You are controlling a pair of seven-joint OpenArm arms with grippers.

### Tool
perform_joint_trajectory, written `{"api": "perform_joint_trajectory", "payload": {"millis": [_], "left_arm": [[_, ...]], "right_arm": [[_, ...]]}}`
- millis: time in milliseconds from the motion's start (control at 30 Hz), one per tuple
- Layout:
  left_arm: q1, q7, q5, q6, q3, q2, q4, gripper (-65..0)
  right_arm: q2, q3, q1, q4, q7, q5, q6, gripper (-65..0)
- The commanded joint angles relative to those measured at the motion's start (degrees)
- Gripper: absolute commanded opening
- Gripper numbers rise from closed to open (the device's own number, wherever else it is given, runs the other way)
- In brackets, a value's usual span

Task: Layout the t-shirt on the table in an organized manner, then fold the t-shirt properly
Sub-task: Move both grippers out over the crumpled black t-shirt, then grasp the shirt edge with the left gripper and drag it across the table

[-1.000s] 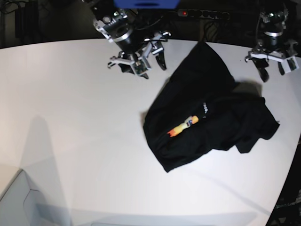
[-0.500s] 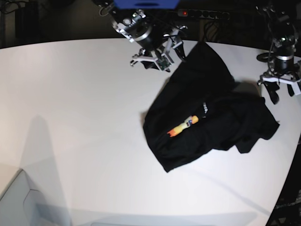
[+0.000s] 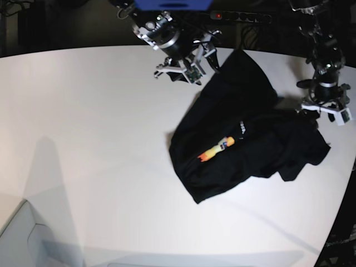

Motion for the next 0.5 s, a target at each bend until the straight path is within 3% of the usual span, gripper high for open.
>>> {"api": "perform_joint_trajectory", "payload": {"millis": [0,400,467], "left_arm": [[-0.7,-1.8,-0.3,-0.3,1.0,-1.2,1.1,-25.1],[-2.6,-1.9,-0.4,-0.3,7.0,-1.4,-2.8,-25.6],[-2.6,-2.0,-0.7,-0.3,7.9,-1.6,-3.9,-28.7]], "right_arm": [[-1.2,-0.5,-0.1,0.7,1.4,-0.4,-0.6,-30.2],[-1.3,-0.5,0.6,0.6,1.2,-0.4,-0.6,-30.2],[-1.3,-0.4,0.6,0.6,1.2,-0.4,-0.6,-30.2]]}}
